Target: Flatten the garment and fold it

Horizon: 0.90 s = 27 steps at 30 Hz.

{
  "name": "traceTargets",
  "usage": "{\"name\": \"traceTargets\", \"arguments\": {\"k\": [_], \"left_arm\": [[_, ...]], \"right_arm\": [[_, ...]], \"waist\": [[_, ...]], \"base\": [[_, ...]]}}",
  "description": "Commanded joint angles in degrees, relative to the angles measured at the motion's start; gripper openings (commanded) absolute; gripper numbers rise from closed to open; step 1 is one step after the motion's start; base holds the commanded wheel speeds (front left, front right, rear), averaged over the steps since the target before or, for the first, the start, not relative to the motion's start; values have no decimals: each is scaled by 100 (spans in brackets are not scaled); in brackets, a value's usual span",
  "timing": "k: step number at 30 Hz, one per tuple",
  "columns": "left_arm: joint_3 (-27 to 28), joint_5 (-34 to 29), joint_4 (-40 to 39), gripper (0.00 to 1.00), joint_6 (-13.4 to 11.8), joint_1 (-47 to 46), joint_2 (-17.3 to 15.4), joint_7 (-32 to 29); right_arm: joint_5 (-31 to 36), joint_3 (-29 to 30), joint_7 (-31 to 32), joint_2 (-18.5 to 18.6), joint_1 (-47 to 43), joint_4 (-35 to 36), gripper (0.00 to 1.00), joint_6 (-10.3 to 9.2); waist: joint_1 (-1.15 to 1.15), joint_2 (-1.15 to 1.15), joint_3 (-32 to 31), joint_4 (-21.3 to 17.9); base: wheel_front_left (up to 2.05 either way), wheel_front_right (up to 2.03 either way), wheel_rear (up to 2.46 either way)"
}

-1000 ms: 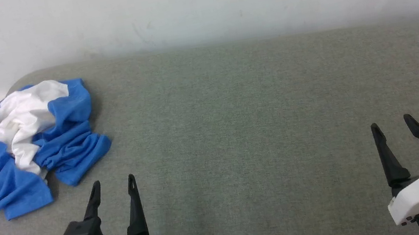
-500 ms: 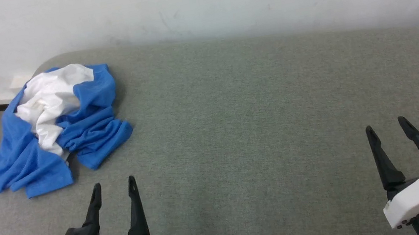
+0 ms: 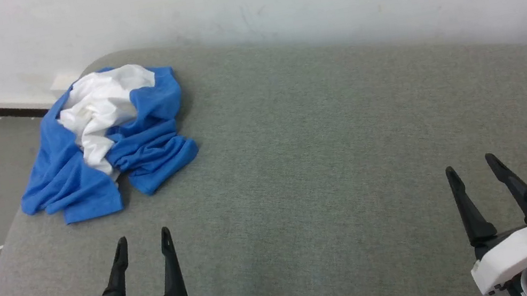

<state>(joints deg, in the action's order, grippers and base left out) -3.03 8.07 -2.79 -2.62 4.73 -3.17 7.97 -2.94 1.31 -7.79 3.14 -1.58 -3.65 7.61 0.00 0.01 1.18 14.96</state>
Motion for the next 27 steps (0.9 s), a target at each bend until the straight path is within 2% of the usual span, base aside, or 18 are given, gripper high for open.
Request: {"name": "traceTargets", "arguments": {"k": [1, 16, 27], "left_arm": [[-19, 66, -18, 100, -34, 120, 16, 56], [-47, 218, -9, 100, -64, 262, 20, 236], [-51, 354, -20, 100, -90, 357, 23, 368]], "right_arm": [[9, -19, -63, -13, 23, -23, 100, -7], [-149, -90, -206, -17, -29, -131, 100, -8], [-196, -51, -339, -19, -13, -221, 100, -9]], "waist": [[0, -1, 2, 102], [0, -1, -40, 662], [0, -1, -52, 921]], "base": [[0, 0, 0], [0, 0, 0], [0, 0, 0]]}}
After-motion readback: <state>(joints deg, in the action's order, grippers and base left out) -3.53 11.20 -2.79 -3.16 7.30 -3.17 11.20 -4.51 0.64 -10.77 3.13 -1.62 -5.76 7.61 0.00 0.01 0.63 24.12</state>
